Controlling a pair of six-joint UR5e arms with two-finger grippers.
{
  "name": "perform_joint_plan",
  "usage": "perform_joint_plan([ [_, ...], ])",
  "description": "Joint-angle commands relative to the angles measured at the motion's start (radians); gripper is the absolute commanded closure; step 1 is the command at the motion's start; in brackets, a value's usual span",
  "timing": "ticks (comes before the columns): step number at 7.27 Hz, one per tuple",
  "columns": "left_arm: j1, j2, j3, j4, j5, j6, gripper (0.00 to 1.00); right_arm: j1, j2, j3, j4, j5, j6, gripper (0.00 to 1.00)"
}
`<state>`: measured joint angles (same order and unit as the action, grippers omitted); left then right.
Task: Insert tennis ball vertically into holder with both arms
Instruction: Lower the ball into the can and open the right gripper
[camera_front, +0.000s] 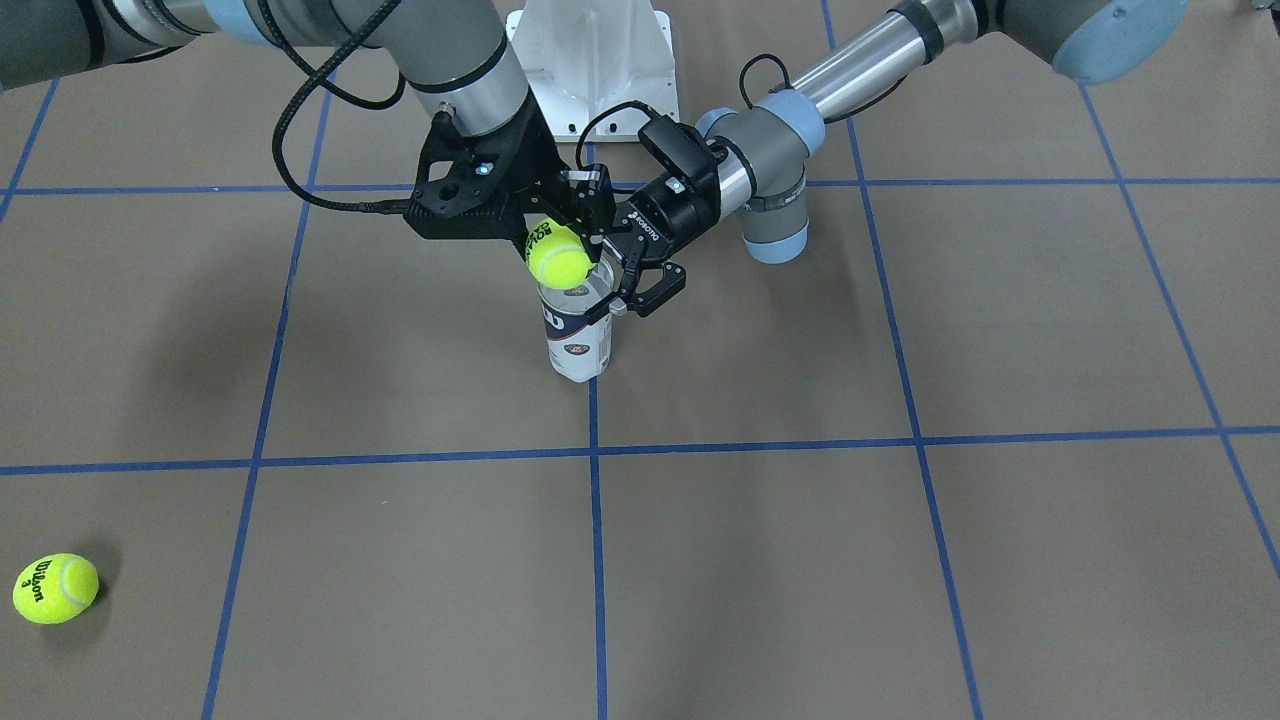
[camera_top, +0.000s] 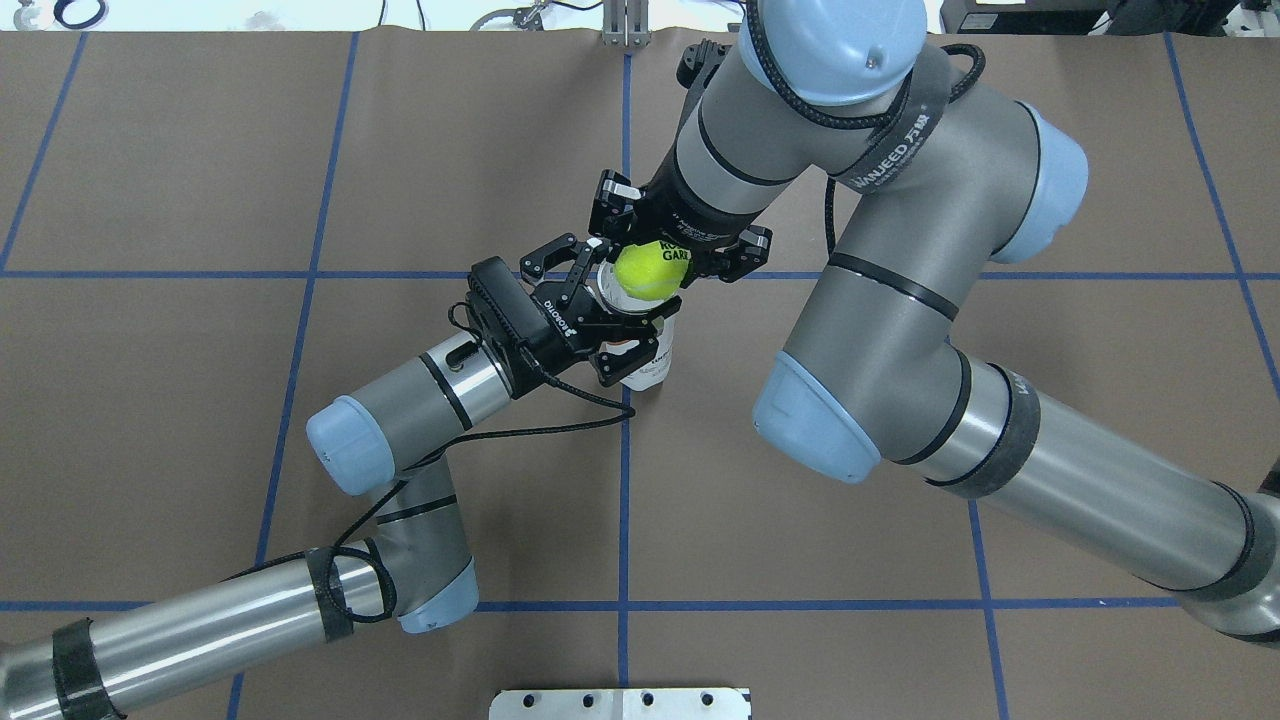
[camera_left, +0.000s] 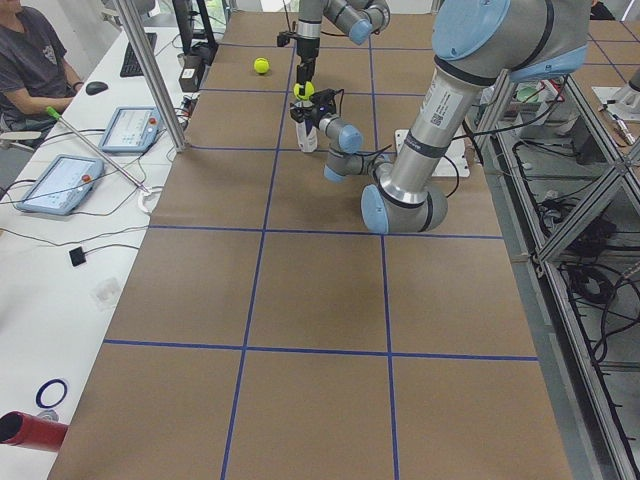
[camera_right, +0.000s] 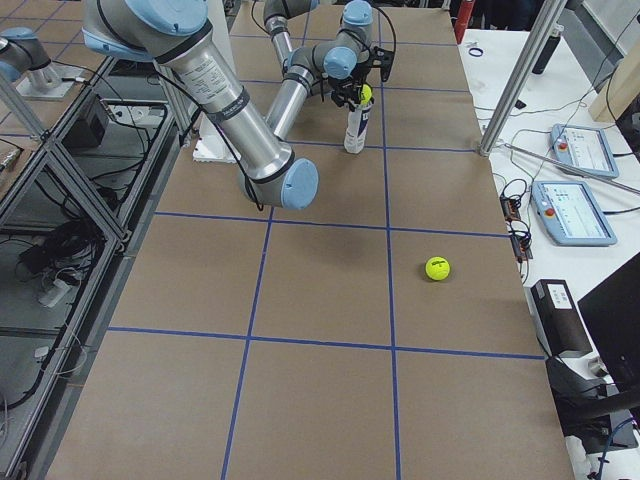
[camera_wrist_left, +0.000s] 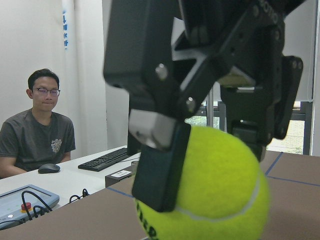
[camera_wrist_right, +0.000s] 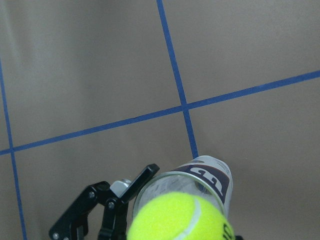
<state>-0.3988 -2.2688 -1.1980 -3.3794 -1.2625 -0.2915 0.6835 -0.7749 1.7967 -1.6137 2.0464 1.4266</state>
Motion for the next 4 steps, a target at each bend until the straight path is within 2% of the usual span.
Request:
perform_joint_plan([
  [1,0.000,-0.002,-0.002,0.000,0.000,0.000,0.14,-0.001,0.002,-0.002,0.000,-0.005,0.000,0.21],
  [2,0.000,0.000,-0.002,0.000,0.002,0.000,0.14,-0.002,0.002,-0.003,0.000,-0.012,0.000,0.02],
  [4,0.000,0.002,0.000,0.000,0.000,-0.002,0.14,-0.002,0.002,-0.002,0.000,-0.012,-0.002,0.02],
])
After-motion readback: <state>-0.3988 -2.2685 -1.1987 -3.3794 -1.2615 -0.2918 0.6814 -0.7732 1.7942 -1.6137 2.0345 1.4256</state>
